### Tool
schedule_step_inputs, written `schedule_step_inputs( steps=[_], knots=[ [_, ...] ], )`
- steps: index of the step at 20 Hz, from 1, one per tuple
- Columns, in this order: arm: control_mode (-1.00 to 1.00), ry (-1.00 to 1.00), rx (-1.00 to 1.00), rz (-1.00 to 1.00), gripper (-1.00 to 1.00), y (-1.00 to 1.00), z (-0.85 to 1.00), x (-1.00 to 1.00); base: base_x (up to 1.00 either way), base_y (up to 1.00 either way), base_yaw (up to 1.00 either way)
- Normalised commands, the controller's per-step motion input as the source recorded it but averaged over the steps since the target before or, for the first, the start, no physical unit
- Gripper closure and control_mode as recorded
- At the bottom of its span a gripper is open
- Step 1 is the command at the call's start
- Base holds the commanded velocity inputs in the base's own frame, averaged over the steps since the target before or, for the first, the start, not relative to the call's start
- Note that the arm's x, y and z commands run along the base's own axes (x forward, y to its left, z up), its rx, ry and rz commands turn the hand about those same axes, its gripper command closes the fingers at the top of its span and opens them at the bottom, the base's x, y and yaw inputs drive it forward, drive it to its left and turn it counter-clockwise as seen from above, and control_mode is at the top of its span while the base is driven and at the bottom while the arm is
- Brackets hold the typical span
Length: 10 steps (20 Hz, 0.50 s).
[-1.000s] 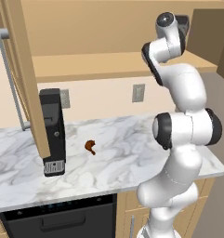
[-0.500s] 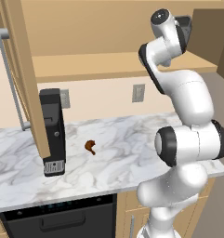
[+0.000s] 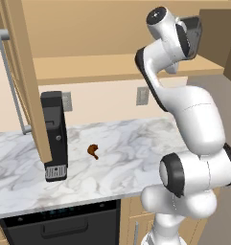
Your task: Retrieve the tupperware from the cabinet, then place the raw meat into the tupperware to avoid contamination.
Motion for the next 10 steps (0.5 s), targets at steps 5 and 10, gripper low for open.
schedule_step_inputs(
  steps=[5,10],
  knots=[
    [-1.0,-0.01,0.01,-0.15,1.0,0.4,-0.01,-0.71,0.0,0.0,0.0],
    [-1.0,-0.02,0.01,-0.16,1.0,0.54,-0.14,-0.89,0.0,0.0,0.0]
  ],
)
